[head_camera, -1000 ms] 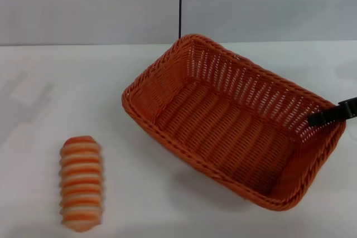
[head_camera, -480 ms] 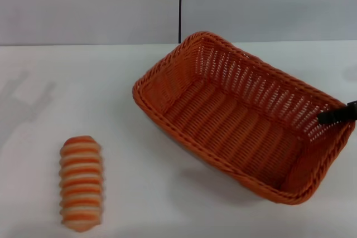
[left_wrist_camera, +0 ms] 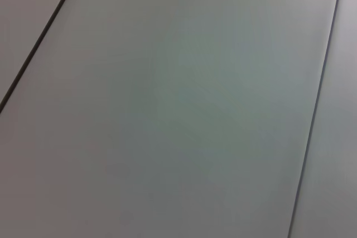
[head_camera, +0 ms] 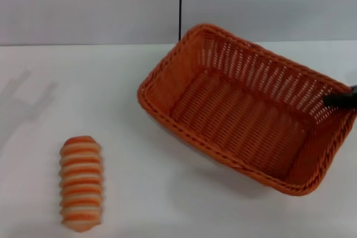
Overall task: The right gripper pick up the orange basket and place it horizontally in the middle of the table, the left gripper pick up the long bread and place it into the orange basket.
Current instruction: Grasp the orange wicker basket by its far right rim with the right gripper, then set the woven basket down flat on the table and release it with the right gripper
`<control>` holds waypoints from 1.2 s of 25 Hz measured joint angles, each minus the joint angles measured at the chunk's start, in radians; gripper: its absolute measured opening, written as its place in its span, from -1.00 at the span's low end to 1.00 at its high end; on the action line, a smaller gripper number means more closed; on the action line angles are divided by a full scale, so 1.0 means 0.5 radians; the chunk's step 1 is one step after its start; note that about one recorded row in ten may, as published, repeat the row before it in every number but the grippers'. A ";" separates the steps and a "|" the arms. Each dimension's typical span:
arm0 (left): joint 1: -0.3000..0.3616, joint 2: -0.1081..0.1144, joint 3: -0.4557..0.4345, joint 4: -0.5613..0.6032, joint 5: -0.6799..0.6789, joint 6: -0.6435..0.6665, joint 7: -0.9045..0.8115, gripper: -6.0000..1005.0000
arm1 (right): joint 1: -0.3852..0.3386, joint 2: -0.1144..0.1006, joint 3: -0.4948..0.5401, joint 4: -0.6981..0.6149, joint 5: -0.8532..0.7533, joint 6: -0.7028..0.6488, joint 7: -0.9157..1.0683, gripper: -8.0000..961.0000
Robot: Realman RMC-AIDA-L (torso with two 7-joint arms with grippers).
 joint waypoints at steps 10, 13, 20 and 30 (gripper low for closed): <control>0.006 -0.003 -0.008 0.000 0.000 0.012 0.002 0.57 | -0.143 -0.051 0.006 -0.006 0.554 -0.047 -0.165 -0.67; 0.006 -0.003 -0.010 0.000 0.000 0.012 0.002 0.57 | -0.181 -0.076 0.008 -0.006 0.725 -0.118 -0.215 -0.67; -0.001 -0.001 -0.015 0.000 0.000 0.012 0.002 0.56 | -0.184 -0.161 0.021 -0.116 0.731 -0.421 -0.233 -0.67; -0.014 0.000 -0.011 0.000 0.000 0.001 0.002 0.56 | -0.062 -0.205 0.041 -0.284 0.267 -0.761 -0.243 -0.67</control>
